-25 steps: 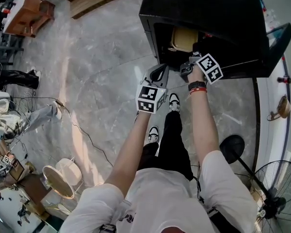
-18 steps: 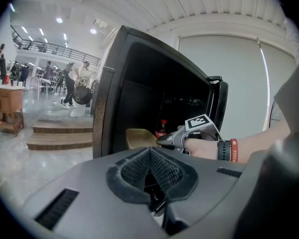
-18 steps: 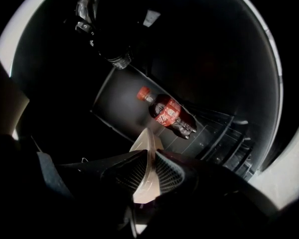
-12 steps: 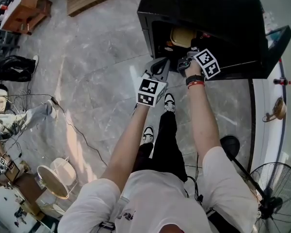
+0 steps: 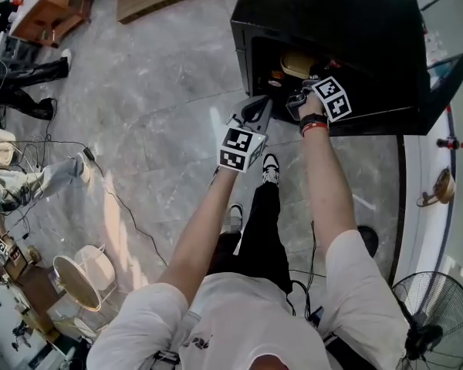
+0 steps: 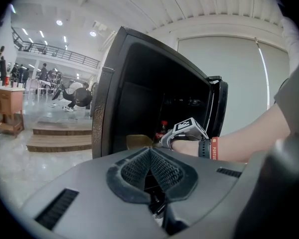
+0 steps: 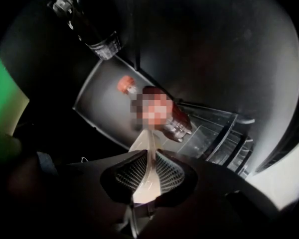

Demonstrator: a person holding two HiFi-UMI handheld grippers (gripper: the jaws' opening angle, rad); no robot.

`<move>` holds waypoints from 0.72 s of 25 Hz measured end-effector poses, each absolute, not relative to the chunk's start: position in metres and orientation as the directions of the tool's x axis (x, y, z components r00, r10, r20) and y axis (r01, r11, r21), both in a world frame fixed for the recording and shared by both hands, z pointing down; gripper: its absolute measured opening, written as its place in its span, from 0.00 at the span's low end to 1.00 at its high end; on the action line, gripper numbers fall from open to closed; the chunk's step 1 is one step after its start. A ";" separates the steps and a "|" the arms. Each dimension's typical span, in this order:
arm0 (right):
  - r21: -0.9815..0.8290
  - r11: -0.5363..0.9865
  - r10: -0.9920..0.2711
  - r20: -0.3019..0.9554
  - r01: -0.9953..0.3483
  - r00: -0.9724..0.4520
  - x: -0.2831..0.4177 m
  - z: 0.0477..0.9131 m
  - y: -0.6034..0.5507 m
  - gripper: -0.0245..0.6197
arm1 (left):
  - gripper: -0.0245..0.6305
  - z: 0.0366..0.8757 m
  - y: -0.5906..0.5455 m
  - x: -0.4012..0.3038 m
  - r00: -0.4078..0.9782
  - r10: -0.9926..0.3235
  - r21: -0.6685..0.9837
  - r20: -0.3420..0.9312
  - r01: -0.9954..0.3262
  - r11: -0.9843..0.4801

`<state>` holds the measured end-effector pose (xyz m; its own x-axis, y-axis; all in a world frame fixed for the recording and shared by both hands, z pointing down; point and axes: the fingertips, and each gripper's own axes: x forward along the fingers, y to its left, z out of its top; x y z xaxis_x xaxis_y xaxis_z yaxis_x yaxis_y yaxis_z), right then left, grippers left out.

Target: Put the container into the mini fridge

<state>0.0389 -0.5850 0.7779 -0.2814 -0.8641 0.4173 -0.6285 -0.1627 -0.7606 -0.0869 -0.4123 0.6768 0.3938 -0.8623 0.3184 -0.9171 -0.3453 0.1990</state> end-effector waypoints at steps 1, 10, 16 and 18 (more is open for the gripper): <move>-0.755 -0.175 -0.861 0.429 -0.632 -0.274 0.040 0.782 -0.585 0.14 | 0.07 0.677 -0.412 -0.088 0.392 -0.862 0.199 0.321 -0.918 -0.344; -0.760 -0.173 -0.840 0.446 -0.626 -0.309 0.046 0.790 -0.586 0.24 | 0.07 0.671 -0.412 -0.088 0.388 -0.867 0.200 0.314 -0.919 -0.339; -0.739 -0.123 -0.836 0.437 -0.663 -0.331 0.046 0.768 -0.569 0.31 | 0.07 0.655 -0.408 -0.086 0.388 -0.871 0.204 0.302 -0.919 -0.338; -0.734 -0.119 -0.837 0.436 -0.669 -0.330 0.047 0.758 -0.559 0.31 | 0.07 0.647 -0.406 -0.085 0.395 -0.871 0.205 0.292 -0.915 -0.347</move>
